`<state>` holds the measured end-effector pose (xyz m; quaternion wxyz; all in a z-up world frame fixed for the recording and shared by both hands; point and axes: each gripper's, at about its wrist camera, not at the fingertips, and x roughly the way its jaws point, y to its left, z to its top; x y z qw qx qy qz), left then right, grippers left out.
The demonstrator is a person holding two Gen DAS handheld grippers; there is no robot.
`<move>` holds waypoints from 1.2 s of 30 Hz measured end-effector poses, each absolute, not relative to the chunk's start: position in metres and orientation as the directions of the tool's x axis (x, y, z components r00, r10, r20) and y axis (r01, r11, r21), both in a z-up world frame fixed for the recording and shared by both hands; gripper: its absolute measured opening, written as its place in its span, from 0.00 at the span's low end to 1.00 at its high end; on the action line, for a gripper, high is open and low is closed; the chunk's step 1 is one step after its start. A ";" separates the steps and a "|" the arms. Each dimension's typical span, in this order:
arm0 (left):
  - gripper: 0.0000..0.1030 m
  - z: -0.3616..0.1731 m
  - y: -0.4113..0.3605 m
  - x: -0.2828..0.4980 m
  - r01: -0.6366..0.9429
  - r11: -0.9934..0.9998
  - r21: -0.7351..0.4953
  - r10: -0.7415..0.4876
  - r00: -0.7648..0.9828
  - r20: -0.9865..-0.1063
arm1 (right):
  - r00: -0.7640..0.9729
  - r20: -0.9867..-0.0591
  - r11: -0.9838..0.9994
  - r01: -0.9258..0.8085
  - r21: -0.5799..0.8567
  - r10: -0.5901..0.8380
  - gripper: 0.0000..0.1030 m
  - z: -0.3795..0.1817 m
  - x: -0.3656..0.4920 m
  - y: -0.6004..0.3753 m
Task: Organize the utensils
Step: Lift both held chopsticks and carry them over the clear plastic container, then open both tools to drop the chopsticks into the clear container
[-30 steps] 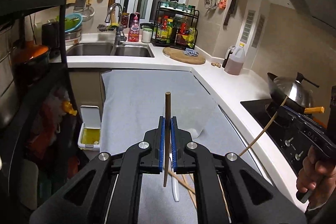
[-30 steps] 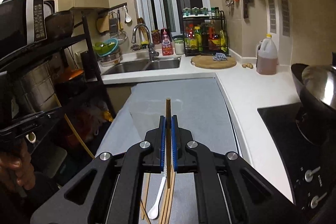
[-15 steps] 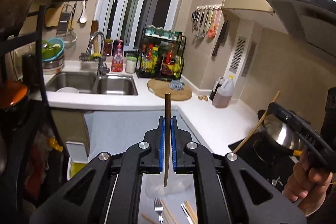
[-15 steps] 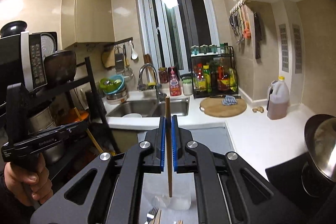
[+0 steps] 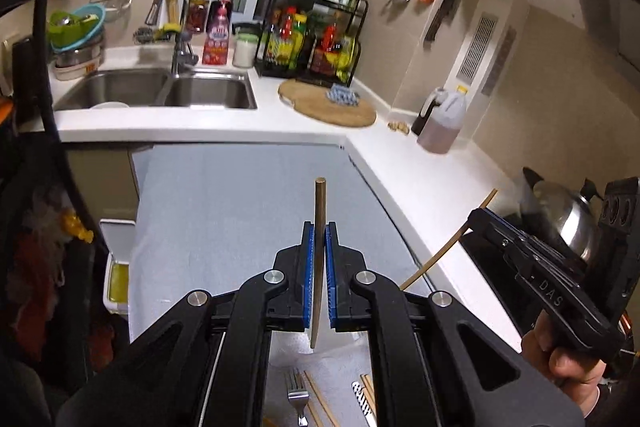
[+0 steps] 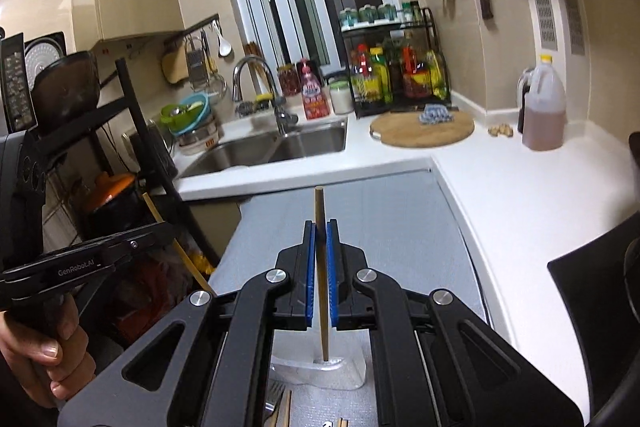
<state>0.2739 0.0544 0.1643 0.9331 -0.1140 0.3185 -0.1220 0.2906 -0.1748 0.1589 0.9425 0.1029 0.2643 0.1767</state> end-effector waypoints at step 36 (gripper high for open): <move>0.37 0.141 0.049 0.138 0.078 0.987 -0.139 -0.138 0.854 -0.502 | 0.875 -0.437 0.977 -0.163 0.137 0.207 0.32 0.114 0.155 -0.217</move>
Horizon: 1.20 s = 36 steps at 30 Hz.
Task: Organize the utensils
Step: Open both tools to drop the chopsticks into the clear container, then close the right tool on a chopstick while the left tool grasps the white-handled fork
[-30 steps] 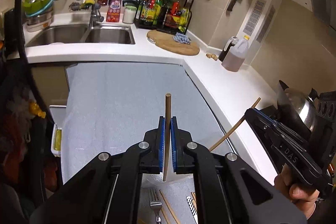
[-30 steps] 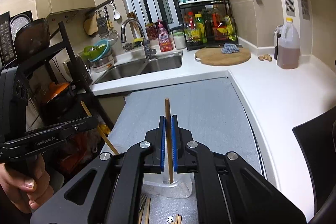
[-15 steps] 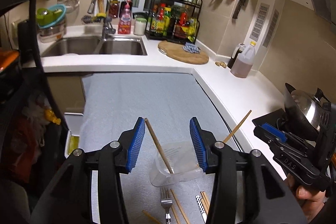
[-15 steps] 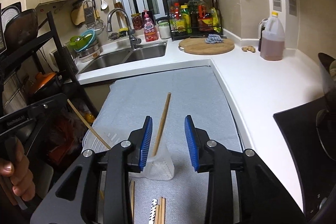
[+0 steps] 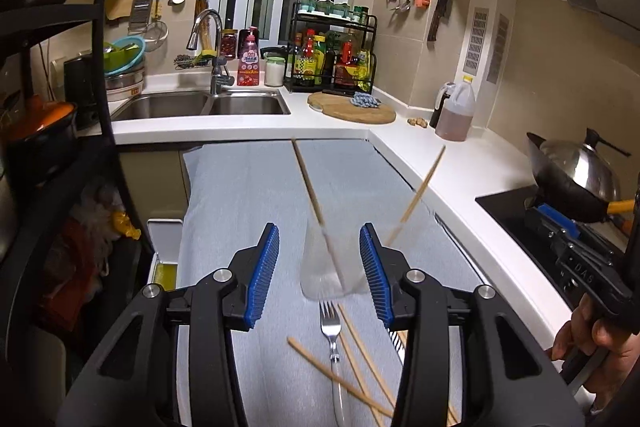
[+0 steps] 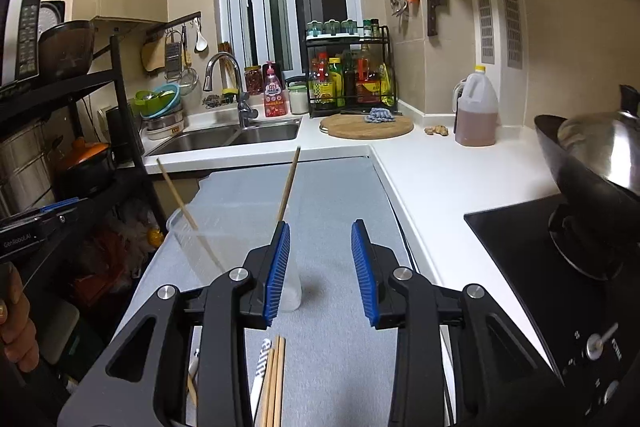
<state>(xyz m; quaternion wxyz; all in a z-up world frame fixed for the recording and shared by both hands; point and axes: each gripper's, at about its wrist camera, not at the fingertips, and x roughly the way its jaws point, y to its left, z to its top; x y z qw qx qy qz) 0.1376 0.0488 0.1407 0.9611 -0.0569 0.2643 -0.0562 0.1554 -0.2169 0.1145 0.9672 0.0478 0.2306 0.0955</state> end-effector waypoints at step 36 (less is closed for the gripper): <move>0.17 -0.016 0.025 0.049 0.077 0.979 -0.191 -0.184 0.740 -0.647 | 0.627 -0.713 0.948 -0.237 0.211 0.315 0.12 -0.061 0.029 -0.186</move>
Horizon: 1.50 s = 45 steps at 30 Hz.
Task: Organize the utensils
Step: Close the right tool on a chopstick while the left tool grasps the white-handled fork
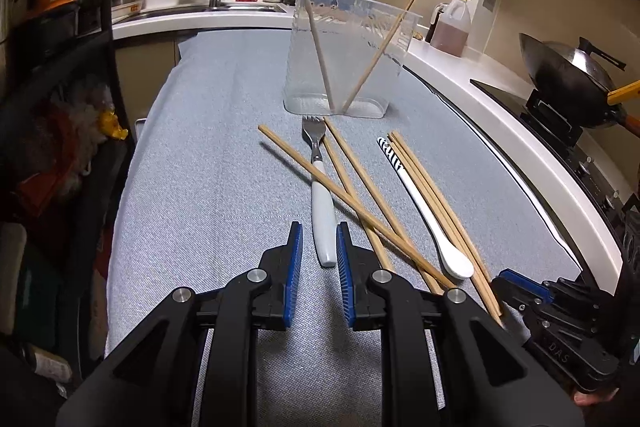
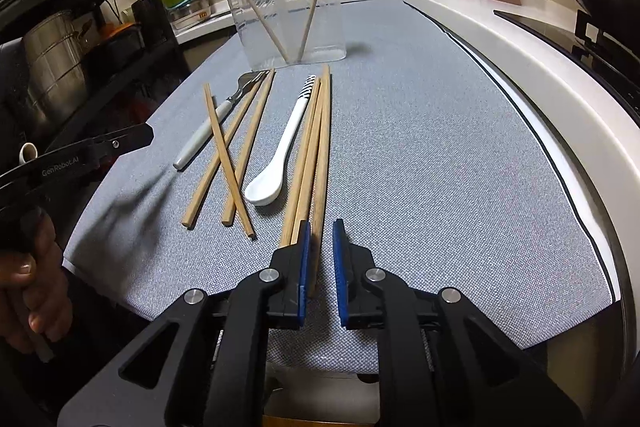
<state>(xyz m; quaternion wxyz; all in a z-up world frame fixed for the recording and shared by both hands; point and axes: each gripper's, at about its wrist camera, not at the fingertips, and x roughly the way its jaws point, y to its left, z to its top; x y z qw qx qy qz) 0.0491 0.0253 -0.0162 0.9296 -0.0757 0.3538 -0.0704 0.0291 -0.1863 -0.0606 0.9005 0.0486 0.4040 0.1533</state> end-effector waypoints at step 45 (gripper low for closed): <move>0.17 -0.043 0.014 0.045 0.006 0.994 -0.111 -0.085 0.680 -0.728 | 0.652 -0.716 0.968 -0.191 0.163 0.249 0.05 -0.060 0.025 -0.200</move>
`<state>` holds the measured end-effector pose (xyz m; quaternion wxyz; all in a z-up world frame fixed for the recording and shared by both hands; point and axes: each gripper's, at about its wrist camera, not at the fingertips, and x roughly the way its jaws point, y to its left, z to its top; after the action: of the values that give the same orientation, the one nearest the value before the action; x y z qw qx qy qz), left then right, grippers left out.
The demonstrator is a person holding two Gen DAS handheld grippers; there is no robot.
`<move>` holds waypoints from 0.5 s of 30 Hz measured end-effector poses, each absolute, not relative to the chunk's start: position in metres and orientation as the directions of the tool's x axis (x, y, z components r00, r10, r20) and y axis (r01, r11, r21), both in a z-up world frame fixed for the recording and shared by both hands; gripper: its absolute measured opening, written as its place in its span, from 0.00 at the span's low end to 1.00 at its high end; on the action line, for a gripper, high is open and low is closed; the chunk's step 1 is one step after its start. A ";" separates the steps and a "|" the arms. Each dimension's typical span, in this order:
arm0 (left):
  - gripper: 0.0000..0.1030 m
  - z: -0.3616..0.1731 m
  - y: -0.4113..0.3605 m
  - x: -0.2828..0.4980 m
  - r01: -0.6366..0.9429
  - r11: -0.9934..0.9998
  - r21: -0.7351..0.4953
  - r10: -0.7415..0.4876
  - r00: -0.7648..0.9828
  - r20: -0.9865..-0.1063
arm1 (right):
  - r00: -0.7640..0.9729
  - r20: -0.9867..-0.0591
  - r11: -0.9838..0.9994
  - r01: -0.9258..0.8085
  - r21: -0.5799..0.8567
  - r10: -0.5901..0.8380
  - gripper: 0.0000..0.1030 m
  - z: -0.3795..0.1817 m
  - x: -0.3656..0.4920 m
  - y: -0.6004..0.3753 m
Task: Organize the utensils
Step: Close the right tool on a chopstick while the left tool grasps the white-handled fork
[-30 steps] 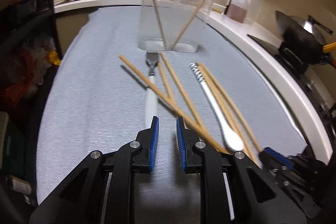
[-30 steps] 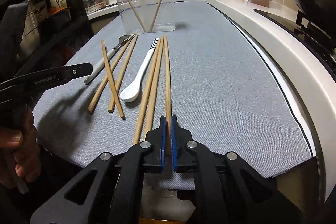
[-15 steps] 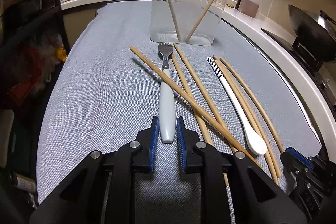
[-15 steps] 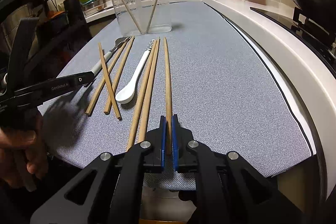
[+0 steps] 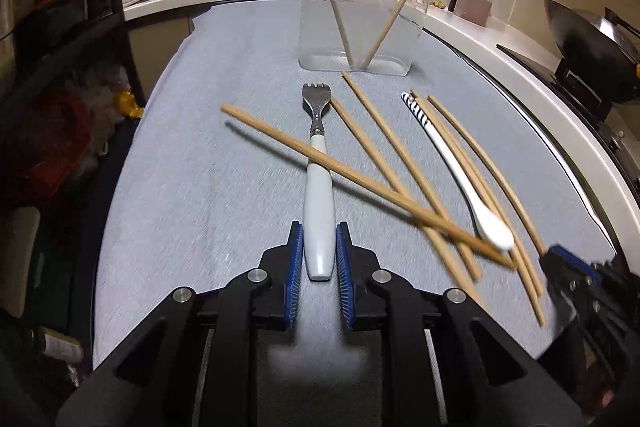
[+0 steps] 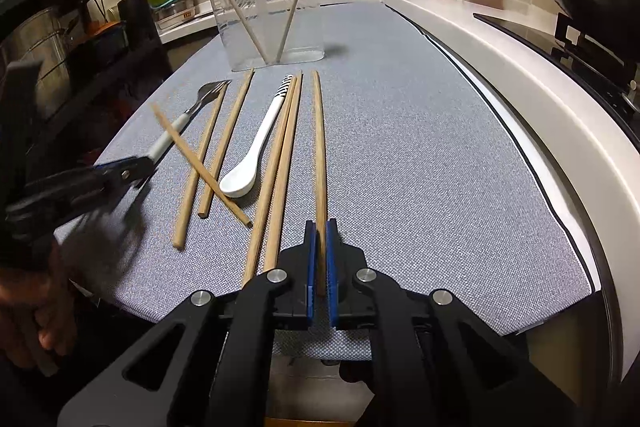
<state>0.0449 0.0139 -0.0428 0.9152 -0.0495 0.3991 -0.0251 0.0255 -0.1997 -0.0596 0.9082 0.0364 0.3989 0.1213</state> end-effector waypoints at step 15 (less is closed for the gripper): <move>0.25 -0.044 -0.005 0.046 0.000 0.998 -0.057 -0.041 0.705 -0.708 | 0.663 -0.705 0.967 -0.197 0.160 0.252 0.07 -0.062 0.033 -0.197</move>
<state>0.0464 -0.0047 -0.0436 0.9229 -0.0265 0.3840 -0.0111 0.0332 -0.1967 -0.0618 0.9111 0.0346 0.3917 0.1233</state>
